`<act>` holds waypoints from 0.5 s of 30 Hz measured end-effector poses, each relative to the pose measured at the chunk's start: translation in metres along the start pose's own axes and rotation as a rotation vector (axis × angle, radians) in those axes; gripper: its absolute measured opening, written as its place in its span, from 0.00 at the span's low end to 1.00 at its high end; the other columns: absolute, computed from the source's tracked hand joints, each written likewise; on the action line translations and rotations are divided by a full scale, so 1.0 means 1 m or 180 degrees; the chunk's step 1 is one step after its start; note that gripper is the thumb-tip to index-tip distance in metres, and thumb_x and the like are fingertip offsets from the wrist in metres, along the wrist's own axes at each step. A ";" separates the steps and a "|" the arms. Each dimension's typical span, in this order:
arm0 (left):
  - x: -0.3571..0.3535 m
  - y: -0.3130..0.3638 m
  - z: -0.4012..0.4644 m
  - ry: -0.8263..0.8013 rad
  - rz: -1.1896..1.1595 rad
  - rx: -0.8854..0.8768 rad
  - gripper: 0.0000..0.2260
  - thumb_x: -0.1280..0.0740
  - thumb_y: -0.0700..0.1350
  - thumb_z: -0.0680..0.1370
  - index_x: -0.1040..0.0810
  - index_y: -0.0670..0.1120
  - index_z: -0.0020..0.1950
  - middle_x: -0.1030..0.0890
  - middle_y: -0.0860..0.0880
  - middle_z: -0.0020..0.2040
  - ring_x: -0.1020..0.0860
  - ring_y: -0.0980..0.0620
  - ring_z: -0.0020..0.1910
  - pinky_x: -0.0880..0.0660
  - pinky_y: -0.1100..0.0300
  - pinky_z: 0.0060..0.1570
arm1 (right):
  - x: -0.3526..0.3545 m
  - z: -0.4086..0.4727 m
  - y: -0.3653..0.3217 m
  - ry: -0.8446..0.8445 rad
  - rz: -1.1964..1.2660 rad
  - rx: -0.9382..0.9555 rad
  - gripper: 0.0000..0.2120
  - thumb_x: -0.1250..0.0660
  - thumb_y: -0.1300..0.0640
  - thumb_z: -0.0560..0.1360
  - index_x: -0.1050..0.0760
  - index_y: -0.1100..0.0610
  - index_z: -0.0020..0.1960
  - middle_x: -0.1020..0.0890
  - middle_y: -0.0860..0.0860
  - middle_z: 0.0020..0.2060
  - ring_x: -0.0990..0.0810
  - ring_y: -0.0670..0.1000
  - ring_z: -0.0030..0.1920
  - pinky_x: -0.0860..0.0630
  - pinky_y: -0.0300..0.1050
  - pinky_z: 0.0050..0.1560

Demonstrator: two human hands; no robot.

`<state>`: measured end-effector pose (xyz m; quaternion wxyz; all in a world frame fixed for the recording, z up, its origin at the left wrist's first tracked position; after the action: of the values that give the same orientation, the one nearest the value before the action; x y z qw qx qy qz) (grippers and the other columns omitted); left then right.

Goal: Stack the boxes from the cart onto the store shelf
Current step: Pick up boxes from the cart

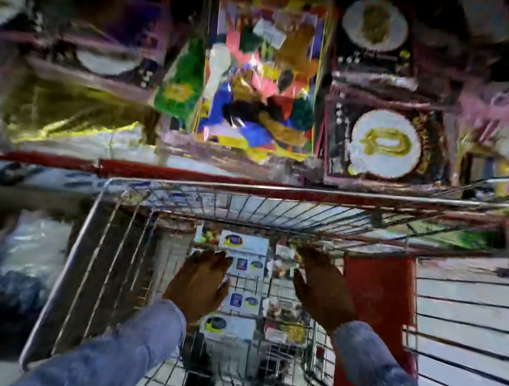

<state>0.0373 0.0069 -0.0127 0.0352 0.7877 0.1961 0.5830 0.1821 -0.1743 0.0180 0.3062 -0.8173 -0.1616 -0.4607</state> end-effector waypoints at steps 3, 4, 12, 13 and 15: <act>-0.029 -0.008 0.033 -0.0180 0.0135 -0.0096 0.18 0.26 0.42 0.69 0.19 0.38 0.58 0.15 0.37 0.52 0.17 0.35 0.50 0.18 0.42 0.49 | -0.021 0.036 -0.003 -0.0236 -0.0118 0.0102 0.24 0.38 0.57 0.77 0.34 0.58 0.72 0.25 0.62 0.66 0.25 0.64 0.64 0.26 0.53 0.60; -0.034 -0.011 0.044 -0.0307 0.0111 -0.0087 0.18 0.26 0.40 0.70 0.20 0.37 0.59 0.15 0.37 0.52 0.17 0.35 0.50 0.18 0.42 0.50 | -0.028 0.051 -0.004 -0.0299 -0.0188 0.0141 0.23 0.37 0.59 0.76 0.32 0.59 0.71 0.24 0.62 0.65 0.24 0.64 0.63 0.26 0.52 0.60; -0.069 -0.022 0.070 -0.0368 0.0612 -0.0287 0.18 0.26 0.47 0.68 0.21 0.42 0.55 0.19 0.42 0.53 0.23 0.38 0.56 0.24 0.44 0.54 | -0.087 0.119 -0.001 -0.0652 -0.0912 0.0696 0.27 0.33 0.59 0.71 0.32 0.61 0.69 0.23 0.62 0.63 0.24 0.64 0.61 0.25 0.54 0.61; -0.071 -0.023 0.070 -0.0413 0.0665 -0.0280 0.19 0.25 0.47 0.68 0.21 0.42 0.56 0.19 0.43 0.55 0.23 0.39 0.57 0.25 0.44 0.55 | -0.092 0.122 0.000 -0.0747 -0.1021 0.0748 0.29 0.32 0.57 0.70 0.32 0.60 0.69 0.22 0.61 0.62 0.23 0.64 0.60 0.25 0.55 0.60; -0.072 -0.023 0.070 -0.0432 0.0733 -0.0294 0.22 0.24 0.46 0.67 0.21 0.42 0.58 0.18 0.43 0.56 0.22 0.38 0.57 0.24 0.44 0.55 | -0.098 0.127 0.003 -0.0840 -0.1182 0.0847 0.30 0.32 0.55 0.69 0.34 0.59 0.70 0.21 0.60 0.61 0.22 0.63 0.59 0.25 0.55 0.60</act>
<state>0.0788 0.0152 -0.1068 0.0175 0.8402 0.0746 0.5369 0.2156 -0.0926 -0.1154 0.2975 -0.7791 -0.4066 -0.3731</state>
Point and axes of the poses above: each hand's wrist, its own z-axis towards the middle knuckle, its own x-axis out of the back of the hand, y = z × x, the point moved 4 cm from there along z, towards the middle knuckle
